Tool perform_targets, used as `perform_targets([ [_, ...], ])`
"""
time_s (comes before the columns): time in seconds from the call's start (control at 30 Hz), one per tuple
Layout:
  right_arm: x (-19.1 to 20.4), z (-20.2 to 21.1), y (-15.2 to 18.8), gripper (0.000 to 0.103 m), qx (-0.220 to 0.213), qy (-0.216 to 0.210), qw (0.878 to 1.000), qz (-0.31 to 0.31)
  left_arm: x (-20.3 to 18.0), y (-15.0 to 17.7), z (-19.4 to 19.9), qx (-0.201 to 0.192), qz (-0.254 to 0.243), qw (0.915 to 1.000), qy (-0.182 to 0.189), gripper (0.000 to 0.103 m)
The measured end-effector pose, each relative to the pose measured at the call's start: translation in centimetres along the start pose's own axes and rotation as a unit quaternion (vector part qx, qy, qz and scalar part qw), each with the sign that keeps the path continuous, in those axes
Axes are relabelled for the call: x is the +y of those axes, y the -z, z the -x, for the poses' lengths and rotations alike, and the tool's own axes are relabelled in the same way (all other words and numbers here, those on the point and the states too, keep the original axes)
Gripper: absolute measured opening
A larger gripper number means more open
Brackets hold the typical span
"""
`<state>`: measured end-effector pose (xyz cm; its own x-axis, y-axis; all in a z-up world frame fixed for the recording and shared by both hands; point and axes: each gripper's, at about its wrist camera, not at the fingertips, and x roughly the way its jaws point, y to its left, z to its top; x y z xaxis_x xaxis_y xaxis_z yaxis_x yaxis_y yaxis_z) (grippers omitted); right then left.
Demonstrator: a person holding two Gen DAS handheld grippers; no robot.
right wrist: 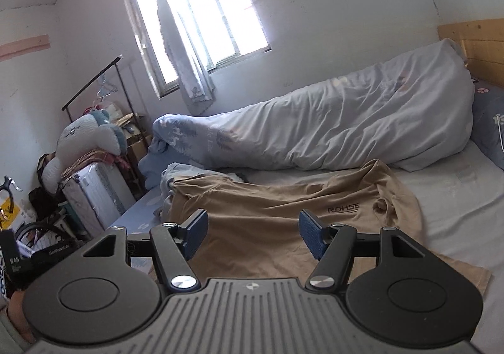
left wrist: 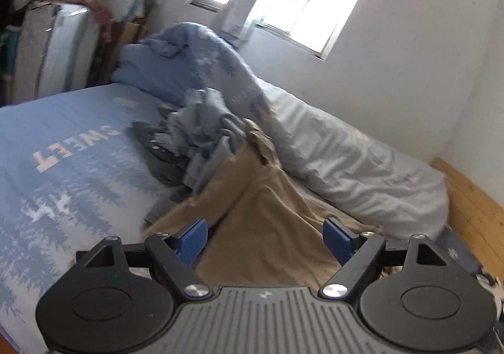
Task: Fold clothes
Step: 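Move the open left tool to the tan shirt edge beside the blue clothes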
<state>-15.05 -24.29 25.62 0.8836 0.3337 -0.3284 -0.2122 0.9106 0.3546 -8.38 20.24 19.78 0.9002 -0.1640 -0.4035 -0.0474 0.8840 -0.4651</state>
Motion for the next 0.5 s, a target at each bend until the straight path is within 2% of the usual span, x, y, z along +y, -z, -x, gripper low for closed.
perform_targets([
  [0.17, 0.3, -4.9, 1.3, 0.066, -0.014, -0.025, 0.999, -0.032, 4.2, 0.1, -2.7, 0.008, 0.091, 0.9958, -0.004, 0.080],
  [0.3, 1.1, -10.5, 2.8, 0.066, -0.033, -0.057, 0.997, -0.051, 8.2, 0.5, -5.6, -0.008, 0.187, 0.9823, -0.009, 0.080],
  [0.4, 2.3, -15.1, 4.3, 0.066, -0.023, -0.060, 0.997, -0.039, 10.2, 0.9, -7.4, -0.026, 0.223, 0.9740, -0.030, 0.080],
  [0.5, 3.1, -18.9, 6.2, 0.066, -0.012, -0.073, 0.997, -0.028, 11.6, 1.3, -9.7, -0.005, 0.239, 0.9706, -0.026, 0.080],
])
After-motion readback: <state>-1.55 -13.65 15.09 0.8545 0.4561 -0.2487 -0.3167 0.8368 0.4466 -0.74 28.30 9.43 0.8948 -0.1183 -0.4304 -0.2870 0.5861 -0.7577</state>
